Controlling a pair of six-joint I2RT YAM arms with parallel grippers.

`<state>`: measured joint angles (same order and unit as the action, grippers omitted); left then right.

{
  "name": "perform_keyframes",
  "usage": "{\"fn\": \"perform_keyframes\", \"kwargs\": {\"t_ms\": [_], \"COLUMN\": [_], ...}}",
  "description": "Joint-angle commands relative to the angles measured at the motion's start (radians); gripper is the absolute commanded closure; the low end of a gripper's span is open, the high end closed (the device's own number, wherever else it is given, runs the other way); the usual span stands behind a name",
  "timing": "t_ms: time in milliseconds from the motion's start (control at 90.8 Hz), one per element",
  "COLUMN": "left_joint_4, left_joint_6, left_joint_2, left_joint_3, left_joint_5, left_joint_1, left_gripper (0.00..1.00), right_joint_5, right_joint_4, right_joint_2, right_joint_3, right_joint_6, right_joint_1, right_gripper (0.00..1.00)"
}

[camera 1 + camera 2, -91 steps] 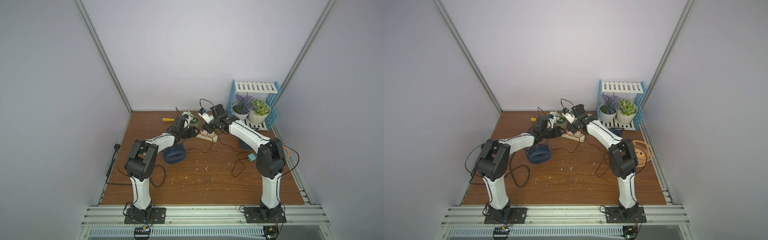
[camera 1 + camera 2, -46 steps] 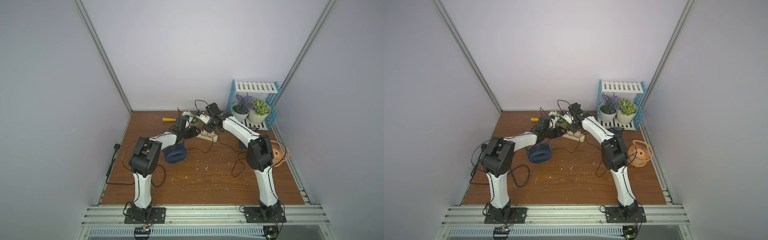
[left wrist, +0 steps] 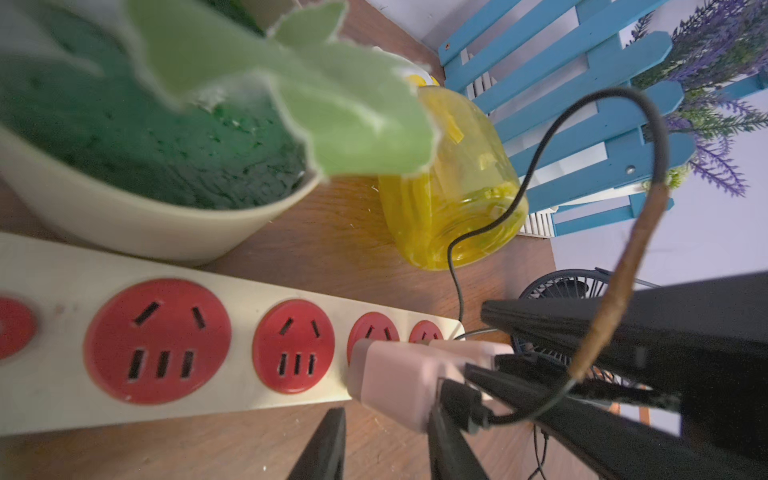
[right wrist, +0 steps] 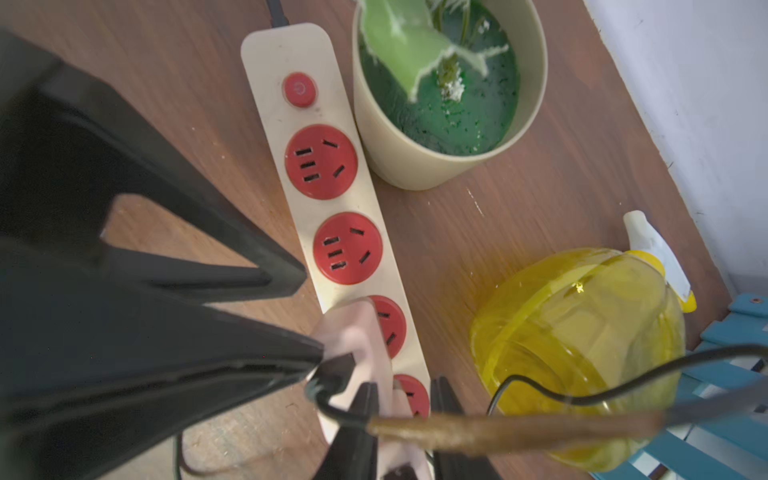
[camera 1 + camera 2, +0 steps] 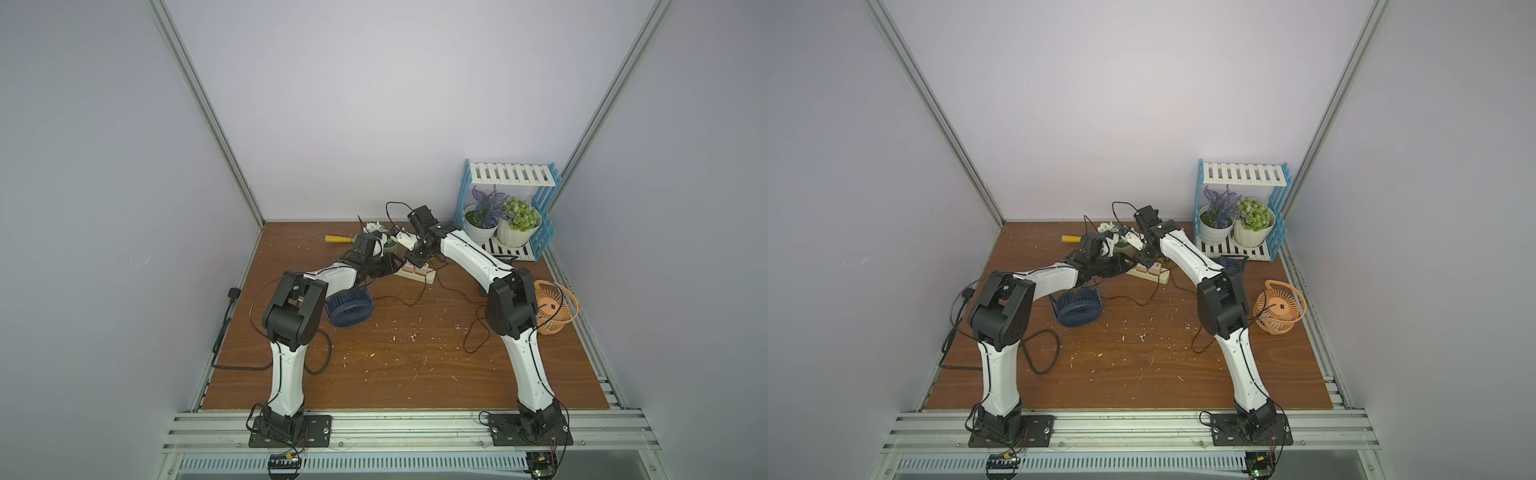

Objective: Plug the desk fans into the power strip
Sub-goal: Insert the plug into the socket.

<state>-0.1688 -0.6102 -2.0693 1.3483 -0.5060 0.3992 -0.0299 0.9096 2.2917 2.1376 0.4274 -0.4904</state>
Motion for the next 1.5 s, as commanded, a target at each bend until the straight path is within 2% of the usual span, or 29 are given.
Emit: {"fn": "perform_keyframes", "kwargs": {"t_ms": [0, 484, 804, 1079, 1486], "left_joint_4": [-0.008, 0.011, 0.068, 0.125, 0.187], "left_joint_6": [0.001, 0.014, 0.051, 0.086, 0.124], "left_joint_2": [-0.023, -0.051, -0.053, -0.051, -0.081], "left_joint_3": [0.033, 0.041, -0.005, -0.045, -0.057], "left_joint_5": [-0.015, -0.010, 0.011, 0.038, 0.088], "left_joint_1": [0.015, 0.016, 0.027, 0.030, 0.030], "left_gripper": [0.64, 0.67, 0.68, 0.68, 0.69], "right_joint_5": [-0.004, -0.065, -0.052, -0.005, 0.018], "right_joint_4": [0.065, 0.161, 0.248, 0.274, 0.283], "right_joint_2": [0.038, 0.067, 0.162, 0.148, 0.198], "right_joint_3": [0.022, 0.035, 0.133, 0.041, 0.023], "right_joint_6": [0.025, 0.097, 0.121, 0.136, 0.132], "right_joint_1": [-0.002, -0.002, -0.003, -0.012, -0.025], "right_gripper": [0.78, 0.79, 0.82, 0.83, 0.84]}}
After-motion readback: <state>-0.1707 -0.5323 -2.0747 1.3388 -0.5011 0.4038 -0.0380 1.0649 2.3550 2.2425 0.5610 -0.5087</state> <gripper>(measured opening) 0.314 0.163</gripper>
